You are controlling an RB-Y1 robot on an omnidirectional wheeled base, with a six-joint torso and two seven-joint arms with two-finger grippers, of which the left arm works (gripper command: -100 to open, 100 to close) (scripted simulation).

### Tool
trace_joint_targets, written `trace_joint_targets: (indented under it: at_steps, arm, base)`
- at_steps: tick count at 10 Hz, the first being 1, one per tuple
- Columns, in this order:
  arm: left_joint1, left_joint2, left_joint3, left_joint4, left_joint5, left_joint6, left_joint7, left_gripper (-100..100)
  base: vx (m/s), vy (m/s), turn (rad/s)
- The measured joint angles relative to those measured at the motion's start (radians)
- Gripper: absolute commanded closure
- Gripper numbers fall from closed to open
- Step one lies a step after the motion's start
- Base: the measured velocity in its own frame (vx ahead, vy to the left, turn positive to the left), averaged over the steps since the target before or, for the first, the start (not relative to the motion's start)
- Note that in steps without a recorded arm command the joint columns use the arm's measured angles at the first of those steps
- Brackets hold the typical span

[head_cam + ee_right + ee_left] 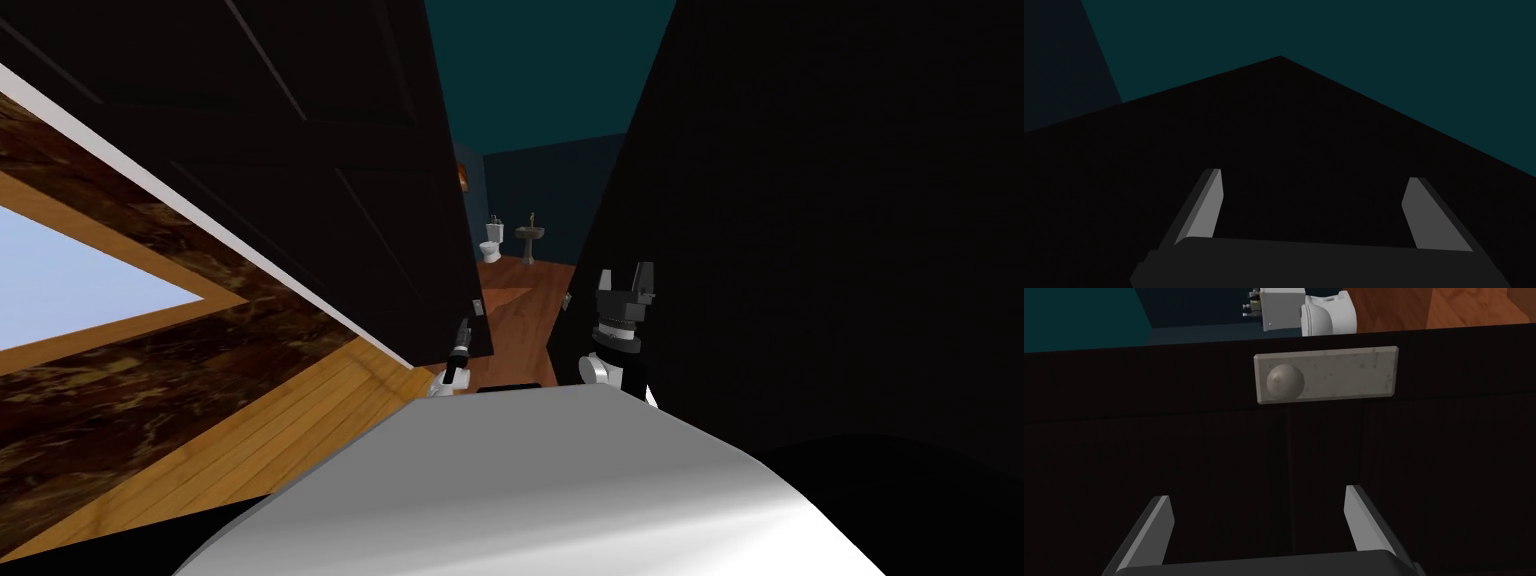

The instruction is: Push the door open

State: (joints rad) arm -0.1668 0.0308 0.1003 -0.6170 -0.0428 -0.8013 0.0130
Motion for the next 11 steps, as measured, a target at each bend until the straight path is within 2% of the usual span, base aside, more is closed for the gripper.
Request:
trace_joint_targets:
  at_steps: [4, 6, 8, 9, 11]
  arm:
    - [0.004, 0.006, 0.007, 0.005, 0.001, -0.015, -0.01, -100]
    - [0.004, -0.001, 0.012, 0.014, 0.003, -0.029, -0.017, -100]
    - [0.003, -0.017, 0.017, 0.025, 0.004, -0.043, -0.024, -100]
    - [0.003, -0.018, 0.016, 0.026, 0.004, -0.047, -0.025, 100]
    - [0.002, -0.016, 0.017, 0.025, 0.004, -0.044, -0.024, 100]
  base:
    - [0.221, 0.002, -0.023]
    - [0.231, -0.013, -0.026]
    - [0.141, 0.0, -0.005]
    - [-0.017, -0.004, -0.002]
    - [-0.027, 0.0, -0.008]
